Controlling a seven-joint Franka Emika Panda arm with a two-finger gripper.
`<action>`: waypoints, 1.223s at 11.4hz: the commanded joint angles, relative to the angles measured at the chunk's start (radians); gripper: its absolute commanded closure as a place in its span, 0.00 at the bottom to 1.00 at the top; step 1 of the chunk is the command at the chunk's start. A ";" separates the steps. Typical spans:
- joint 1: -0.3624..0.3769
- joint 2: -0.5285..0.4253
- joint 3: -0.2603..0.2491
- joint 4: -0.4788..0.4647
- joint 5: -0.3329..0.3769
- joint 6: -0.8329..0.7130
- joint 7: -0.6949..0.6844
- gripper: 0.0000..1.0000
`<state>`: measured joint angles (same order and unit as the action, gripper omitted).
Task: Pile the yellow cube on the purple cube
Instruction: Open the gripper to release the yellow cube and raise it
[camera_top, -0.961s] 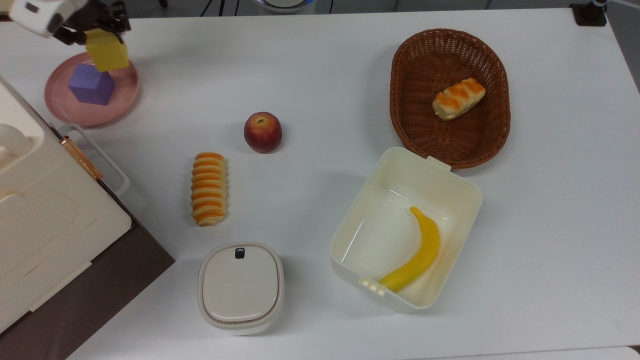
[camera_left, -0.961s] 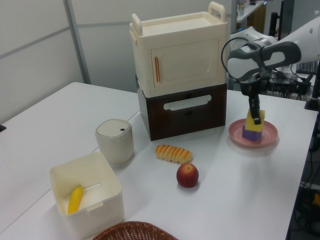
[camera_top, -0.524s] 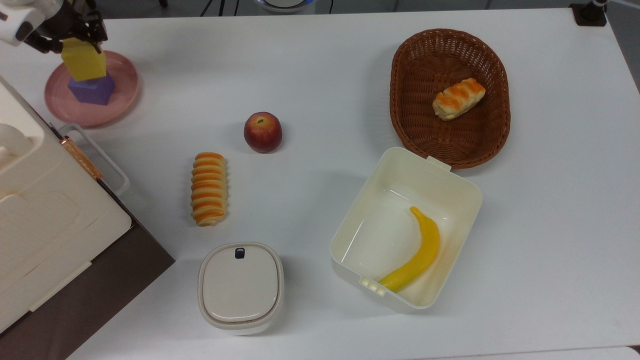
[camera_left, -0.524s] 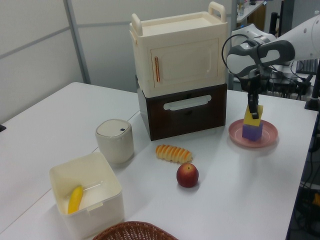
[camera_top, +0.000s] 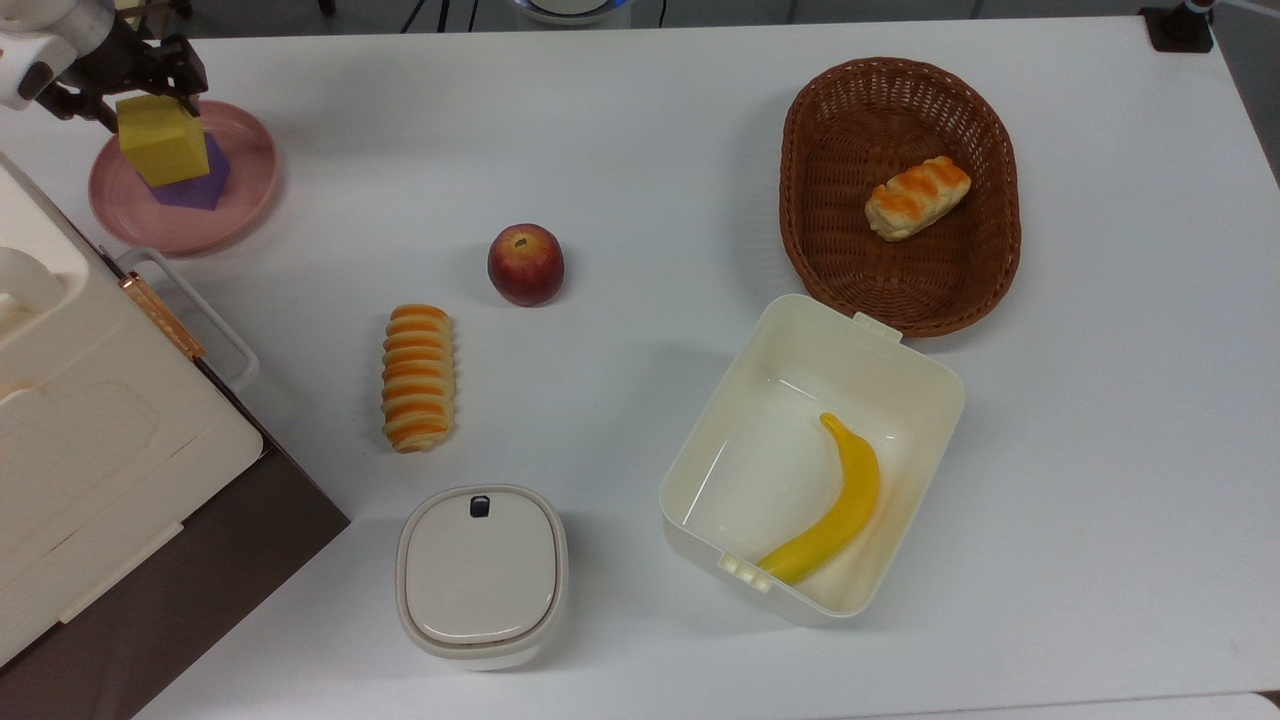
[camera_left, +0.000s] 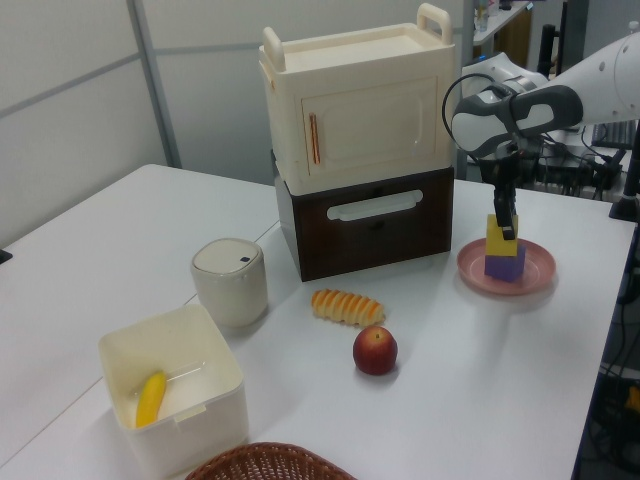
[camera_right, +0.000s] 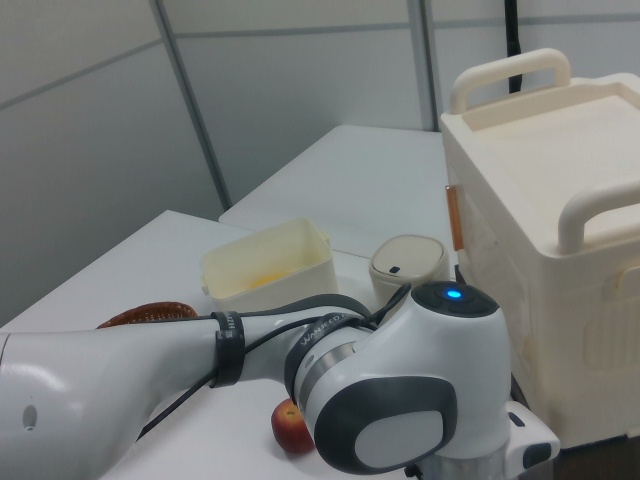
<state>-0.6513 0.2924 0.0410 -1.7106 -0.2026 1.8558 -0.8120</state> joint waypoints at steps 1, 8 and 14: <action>0.004 -0.015 -0.007 0.008 -0.017 -0.003 -0.003 0.00; 0.067 -0.130 0.071 0.083 -0.017 -0.139 0.262 0.00; 0.099 -0.176 0.417 0.112 0.005 -0.135 0.770 0.00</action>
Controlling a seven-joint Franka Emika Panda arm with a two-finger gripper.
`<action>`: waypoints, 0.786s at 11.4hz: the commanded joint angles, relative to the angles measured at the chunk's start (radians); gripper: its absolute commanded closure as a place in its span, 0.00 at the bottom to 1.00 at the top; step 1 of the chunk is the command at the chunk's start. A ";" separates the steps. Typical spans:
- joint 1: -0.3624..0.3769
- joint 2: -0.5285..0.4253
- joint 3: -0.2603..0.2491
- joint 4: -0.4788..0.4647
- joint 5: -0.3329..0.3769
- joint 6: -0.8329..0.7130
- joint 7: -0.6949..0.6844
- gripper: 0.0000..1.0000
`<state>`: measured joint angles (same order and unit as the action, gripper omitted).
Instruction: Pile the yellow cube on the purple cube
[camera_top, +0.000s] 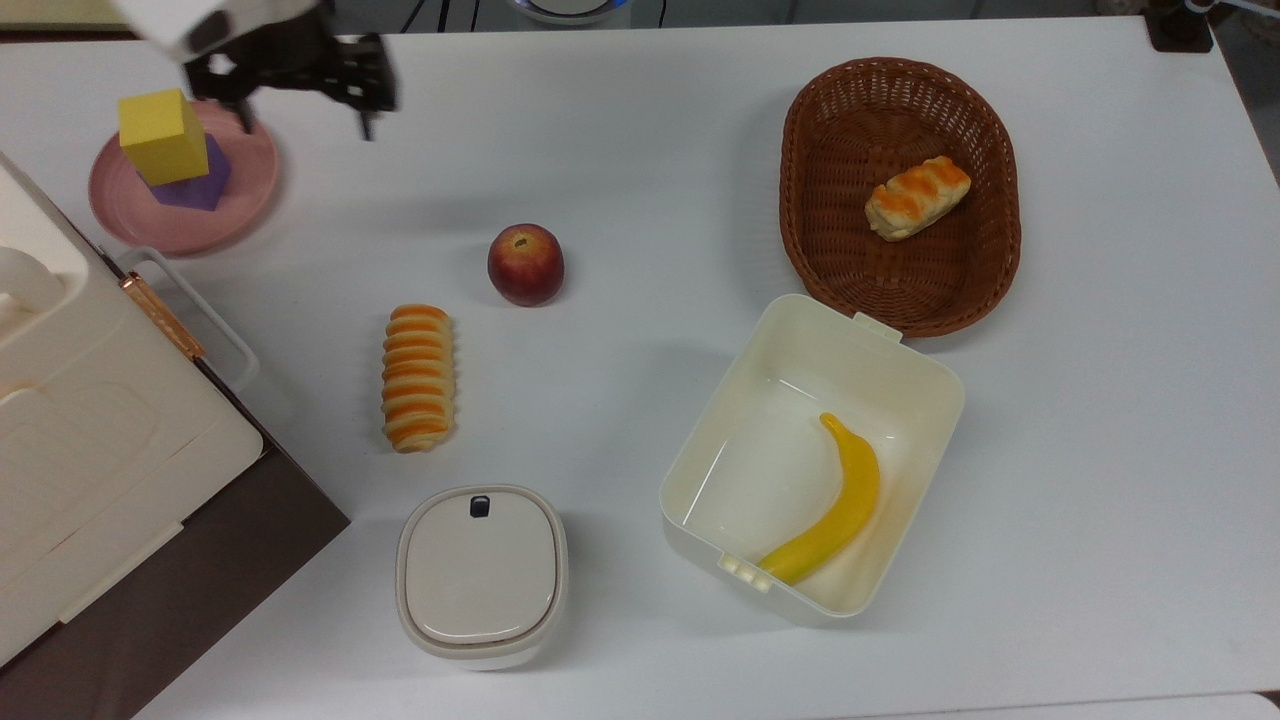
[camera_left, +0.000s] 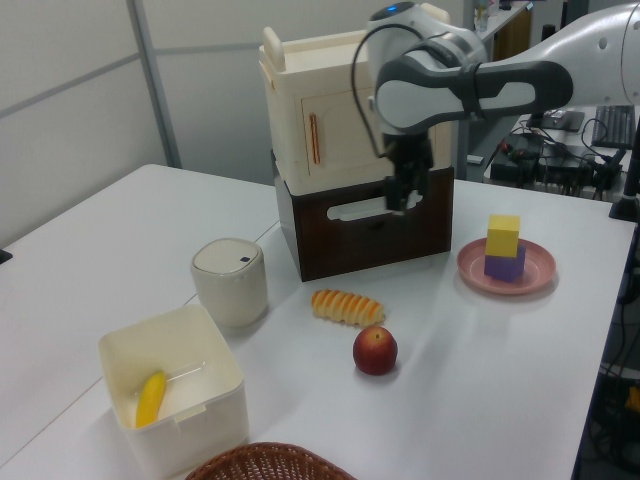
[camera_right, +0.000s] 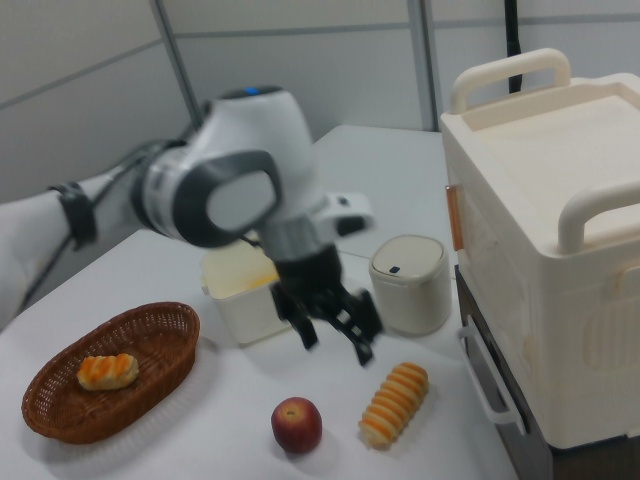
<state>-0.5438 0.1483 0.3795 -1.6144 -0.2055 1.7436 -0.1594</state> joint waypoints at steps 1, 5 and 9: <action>-0.008 -0.048 0.111 0.021 0.044 -0.021 0.162 0.00; 0.016 -0.091 0.124 0.019 0.141 -0.041 0.233 0.00; 0.103 -0.098 0.095 0.022 0.135 -0.125 0.233 0.00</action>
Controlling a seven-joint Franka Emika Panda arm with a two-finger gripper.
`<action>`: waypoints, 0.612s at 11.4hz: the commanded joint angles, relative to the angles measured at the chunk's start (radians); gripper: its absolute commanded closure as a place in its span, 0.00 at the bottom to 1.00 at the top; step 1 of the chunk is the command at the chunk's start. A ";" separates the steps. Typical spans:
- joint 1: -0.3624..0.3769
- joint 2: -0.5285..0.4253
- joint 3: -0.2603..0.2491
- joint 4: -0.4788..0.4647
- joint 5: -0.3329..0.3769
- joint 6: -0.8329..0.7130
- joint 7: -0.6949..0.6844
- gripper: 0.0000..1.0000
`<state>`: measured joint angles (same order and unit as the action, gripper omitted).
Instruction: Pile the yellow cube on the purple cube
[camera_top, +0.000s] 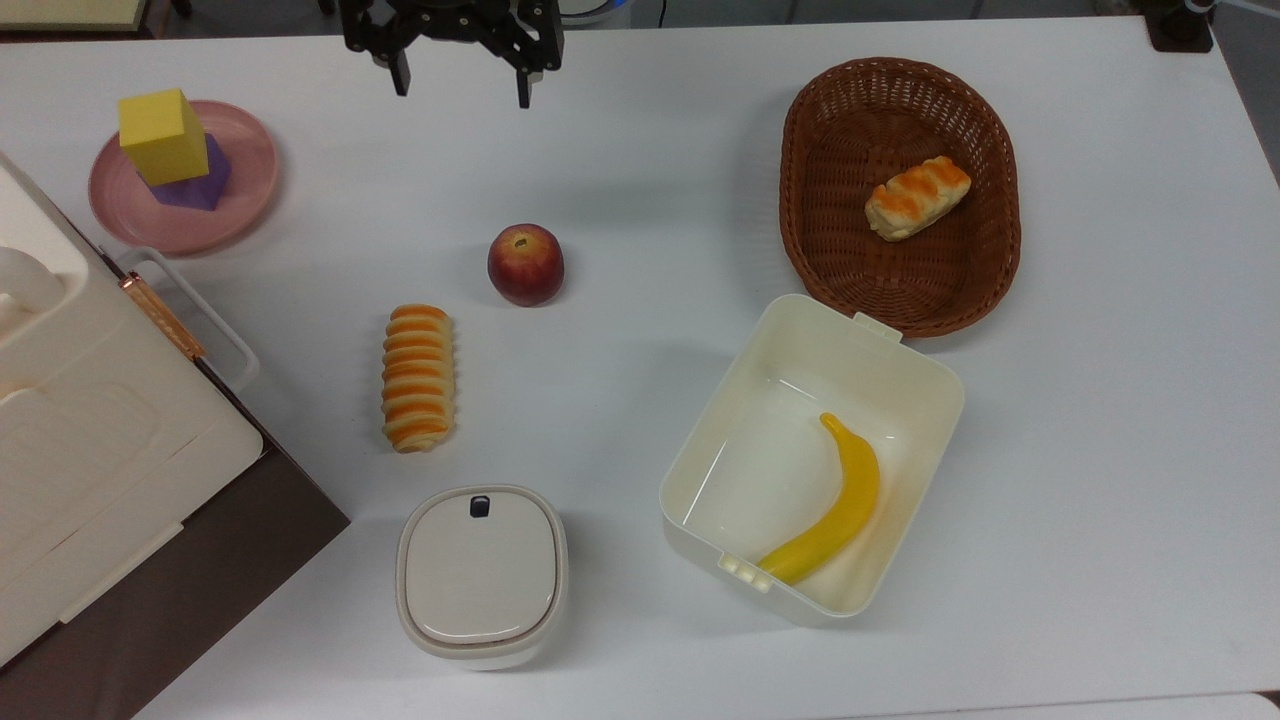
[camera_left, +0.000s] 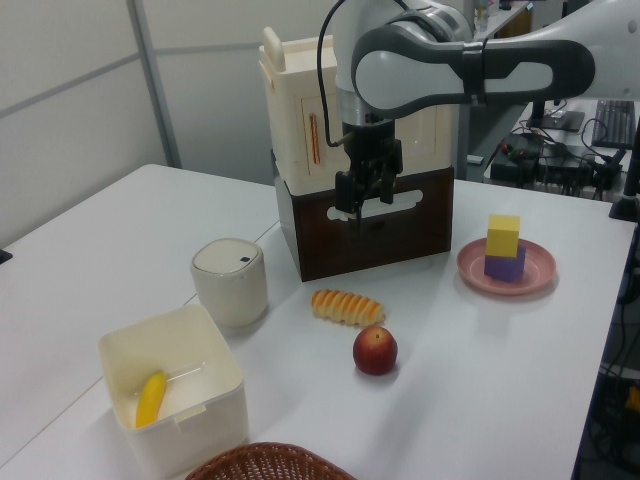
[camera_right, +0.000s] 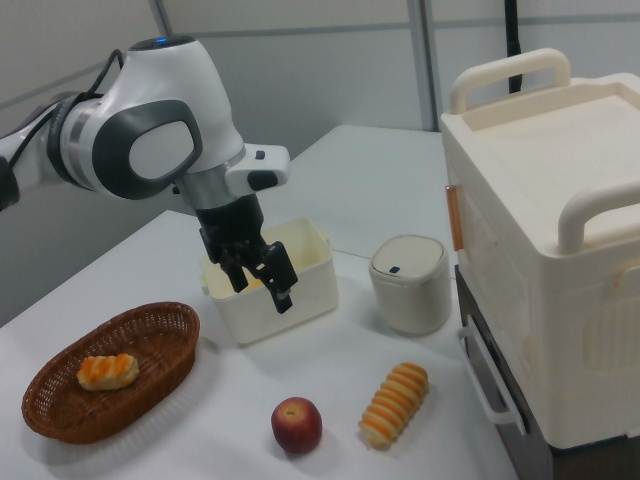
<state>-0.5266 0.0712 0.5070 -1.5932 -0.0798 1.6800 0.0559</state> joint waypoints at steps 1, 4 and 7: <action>0.146 -0.037 -0.101 0.001 0.014 -0.063 0.018 0.00; 0.365 -0.057 -0.295 -0.001 0.017 -0.095 0.019 0.00; 0.518 -0.071 -0.447 -0.001 0.041 -0.106 0.019 0.00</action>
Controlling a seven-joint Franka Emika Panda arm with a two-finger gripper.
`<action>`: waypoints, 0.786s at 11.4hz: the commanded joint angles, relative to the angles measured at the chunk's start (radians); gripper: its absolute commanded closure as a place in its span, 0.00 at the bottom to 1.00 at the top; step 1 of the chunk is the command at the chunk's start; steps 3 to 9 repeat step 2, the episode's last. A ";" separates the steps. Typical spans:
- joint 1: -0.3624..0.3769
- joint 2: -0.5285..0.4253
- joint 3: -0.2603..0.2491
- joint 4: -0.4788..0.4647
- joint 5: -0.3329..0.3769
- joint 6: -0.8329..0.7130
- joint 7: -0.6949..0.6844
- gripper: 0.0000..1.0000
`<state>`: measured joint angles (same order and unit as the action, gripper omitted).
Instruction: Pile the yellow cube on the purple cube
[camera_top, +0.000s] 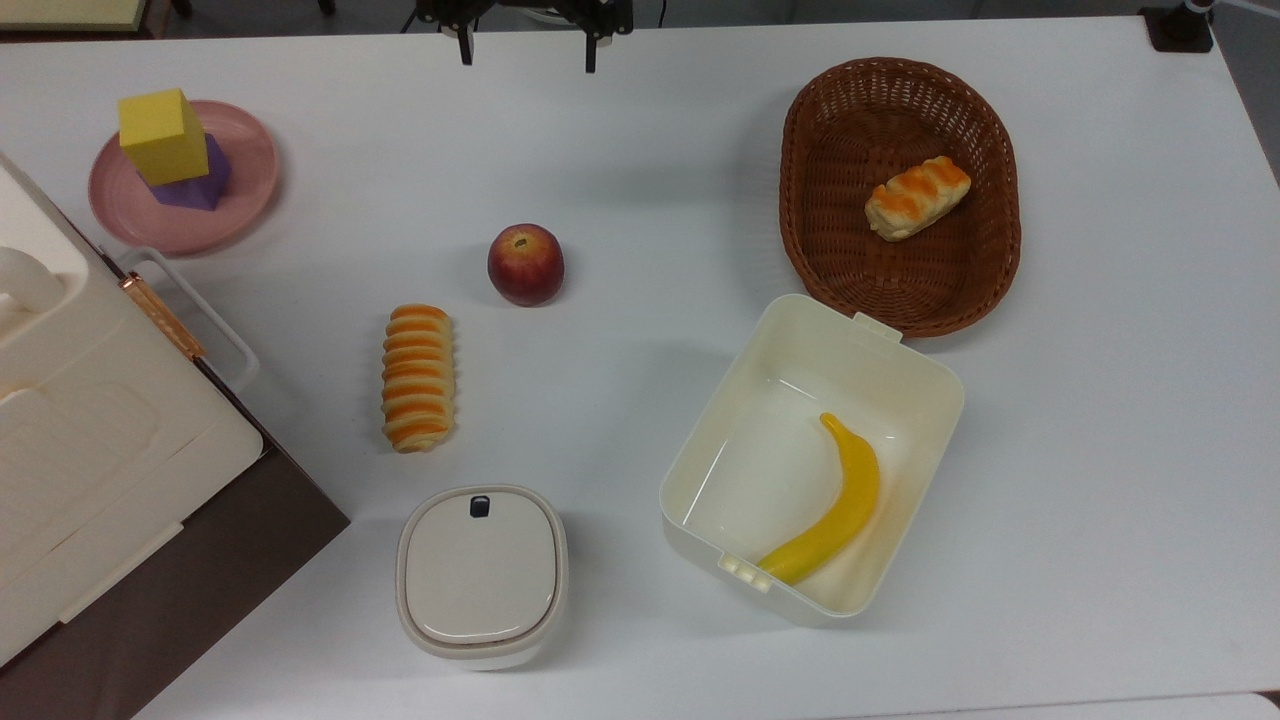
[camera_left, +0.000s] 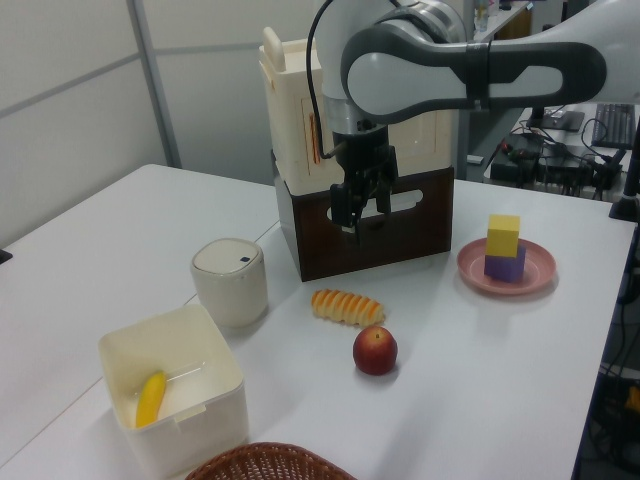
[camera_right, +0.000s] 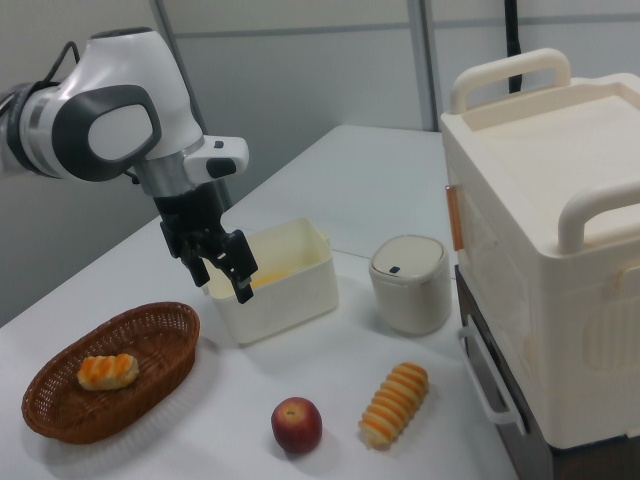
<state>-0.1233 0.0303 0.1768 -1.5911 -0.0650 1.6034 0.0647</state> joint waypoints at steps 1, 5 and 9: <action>0.143 -0.032 -0.138 -0.004 0.027 -0.030 0.010 0.00; 0.143 -0.032 -0.138 -0.004 0.028 -0.031 0.010 0.00; 0.143 -0.032 -0.138 -0.004 0.028 -0.031 0.010 0.00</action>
